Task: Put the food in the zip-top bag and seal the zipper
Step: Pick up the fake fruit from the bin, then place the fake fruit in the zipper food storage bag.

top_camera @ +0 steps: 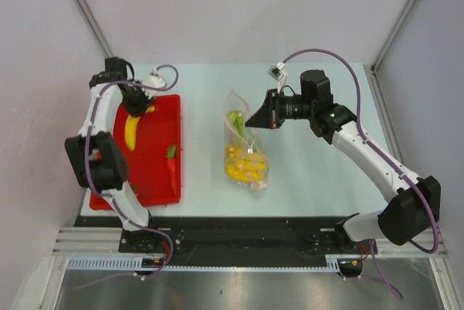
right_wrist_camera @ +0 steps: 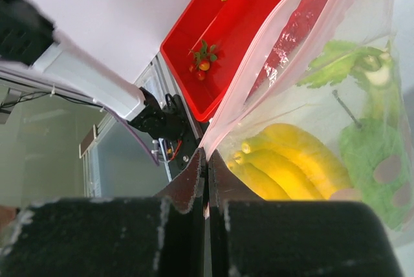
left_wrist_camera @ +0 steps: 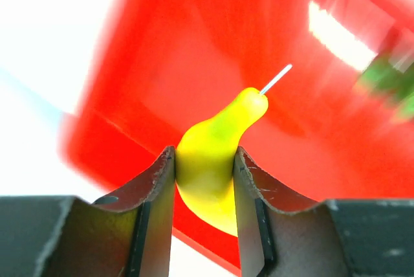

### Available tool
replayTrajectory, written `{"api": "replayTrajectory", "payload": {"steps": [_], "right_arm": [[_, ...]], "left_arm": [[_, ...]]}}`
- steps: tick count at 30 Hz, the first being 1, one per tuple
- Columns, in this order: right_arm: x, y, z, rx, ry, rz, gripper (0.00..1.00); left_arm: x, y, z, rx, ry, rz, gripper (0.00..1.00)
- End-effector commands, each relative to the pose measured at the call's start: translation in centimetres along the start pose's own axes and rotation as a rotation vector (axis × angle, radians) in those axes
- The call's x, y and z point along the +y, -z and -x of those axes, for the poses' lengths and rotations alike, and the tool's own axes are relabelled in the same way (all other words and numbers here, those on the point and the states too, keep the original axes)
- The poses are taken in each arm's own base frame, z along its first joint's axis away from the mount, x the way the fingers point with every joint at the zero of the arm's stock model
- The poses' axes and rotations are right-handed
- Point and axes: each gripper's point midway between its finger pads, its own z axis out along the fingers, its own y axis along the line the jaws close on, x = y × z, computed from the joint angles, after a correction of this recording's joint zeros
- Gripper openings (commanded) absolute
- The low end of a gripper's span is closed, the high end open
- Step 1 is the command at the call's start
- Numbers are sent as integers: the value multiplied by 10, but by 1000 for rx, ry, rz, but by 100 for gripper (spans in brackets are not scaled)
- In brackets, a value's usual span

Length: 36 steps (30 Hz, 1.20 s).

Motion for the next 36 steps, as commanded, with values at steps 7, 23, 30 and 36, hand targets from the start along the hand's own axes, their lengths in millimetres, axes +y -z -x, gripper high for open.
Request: {"api": "replayTrajectory", "payload": {"steps": [7, 23, 30, 36], "right_arm": [[18, 5, 10, -46, -14, 50, 0], [39, 11, 10, -49, -12, 153, 0], [40, 15, 13, -63, -10, 171, 0], [41, 18, 15, -81, 8, 184, 0]], "left_arm": [[-101, 259, 248, -1073, -39, 293, 1], [-242, 234, 318, -1287, -135, 308, 1], [-277, 189, 305, -1159, 151, 40, 6], [-302, 187, 284, -1119, 358, -174, 25]]}}
